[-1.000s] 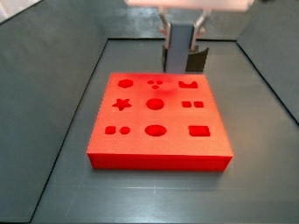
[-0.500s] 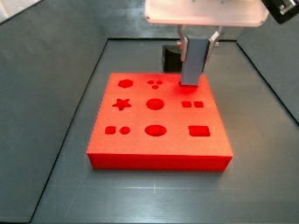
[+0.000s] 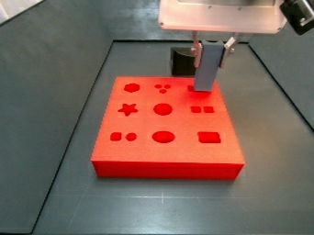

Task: Pick up the arch object. Move up. Rotate the arch object. Move to above the board. Insert the arch object.
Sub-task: Insert the arch object.

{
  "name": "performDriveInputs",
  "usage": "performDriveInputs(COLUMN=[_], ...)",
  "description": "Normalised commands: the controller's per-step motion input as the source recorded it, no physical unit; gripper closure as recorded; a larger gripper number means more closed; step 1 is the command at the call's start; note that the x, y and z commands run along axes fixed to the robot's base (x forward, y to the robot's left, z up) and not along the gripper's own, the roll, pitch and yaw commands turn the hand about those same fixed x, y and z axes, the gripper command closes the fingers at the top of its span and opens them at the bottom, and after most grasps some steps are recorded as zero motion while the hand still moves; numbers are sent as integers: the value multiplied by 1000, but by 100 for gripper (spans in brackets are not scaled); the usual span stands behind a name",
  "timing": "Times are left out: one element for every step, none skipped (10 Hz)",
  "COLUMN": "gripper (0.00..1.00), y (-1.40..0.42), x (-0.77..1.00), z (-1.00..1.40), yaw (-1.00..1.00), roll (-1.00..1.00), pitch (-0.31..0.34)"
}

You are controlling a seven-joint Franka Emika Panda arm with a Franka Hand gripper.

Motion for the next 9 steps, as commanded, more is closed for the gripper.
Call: performDriveInputs(gripper=[100,100,100,100,100,100,100,100,100], y=[-23,-69,-89,-66,-3,14,74,103,31], x=[-354,-191,220,583,763,554,246,249,157], z=[-374,-414,-486,-509,-594,-677,-794,-831,-683], yaw=[31,23,14,0,0,0,0,-6,0], roll=[149,67,-26,-101,-130,-30,31,50,83], pitch=[14,0,-49,-47,-43,0,9,13,0])
